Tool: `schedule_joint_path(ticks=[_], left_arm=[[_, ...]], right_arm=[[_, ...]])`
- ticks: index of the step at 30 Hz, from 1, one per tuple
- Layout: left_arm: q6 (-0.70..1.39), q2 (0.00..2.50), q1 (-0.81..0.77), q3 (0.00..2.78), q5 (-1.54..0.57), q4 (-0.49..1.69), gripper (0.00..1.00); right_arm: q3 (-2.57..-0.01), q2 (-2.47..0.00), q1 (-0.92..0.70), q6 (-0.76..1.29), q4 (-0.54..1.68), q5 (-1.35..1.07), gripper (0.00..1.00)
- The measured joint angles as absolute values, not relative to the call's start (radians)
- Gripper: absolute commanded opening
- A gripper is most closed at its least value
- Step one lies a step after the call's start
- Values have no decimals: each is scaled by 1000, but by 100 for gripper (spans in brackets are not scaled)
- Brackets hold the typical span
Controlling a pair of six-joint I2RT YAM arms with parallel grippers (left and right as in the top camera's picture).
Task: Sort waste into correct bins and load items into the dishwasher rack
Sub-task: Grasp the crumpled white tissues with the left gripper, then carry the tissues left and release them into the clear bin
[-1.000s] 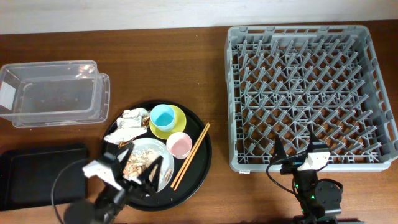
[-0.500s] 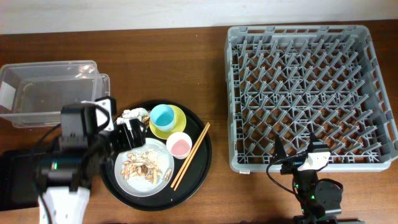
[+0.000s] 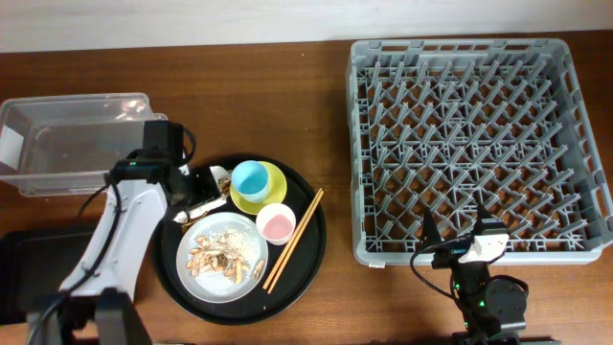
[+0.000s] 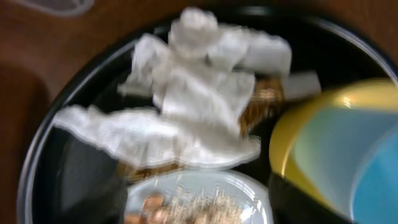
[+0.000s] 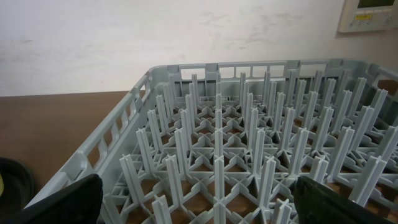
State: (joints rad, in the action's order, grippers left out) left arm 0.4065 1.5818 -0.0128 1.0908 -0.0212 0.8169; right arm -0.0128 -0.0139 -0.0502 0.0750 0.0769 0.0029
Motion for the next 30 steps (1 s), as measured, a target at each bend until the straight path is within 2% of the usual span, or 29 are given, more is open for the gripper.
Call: schedule_joint_path(ticks=[2, 12, 14, 15, 16, 21, 30], left_arm=[[437, 1610, -13, 1091, -19, 786, 57], [635, 1723, -13, 1091, -18, 730, 57], [646, 1741, -13, 1091, -18, 708, 50], [649, 1745, -13, 1091, -18, 697, 42], [651, 1747, -13, 1090, -18, 688, 27], [663, 1747, -13, 1090, -19, 693, 1], [667, 1687, -13, 1113, -48, 833, 1]], right_arm=[[-13, -14, -50, 75, 77, 3, 98], [-13, -14, -50, 75, 77, 3, 98], [-13, -14, -50, 75, 77, 3, 98], [-13, -14, -50, 75, 77, 3, 98], [-13, -14, -50, 75, 77, 3, 98], [-13, -14, -50, 75, 77, 3, 98], [-13, -14, -50, 74, 77, 3, 98]])
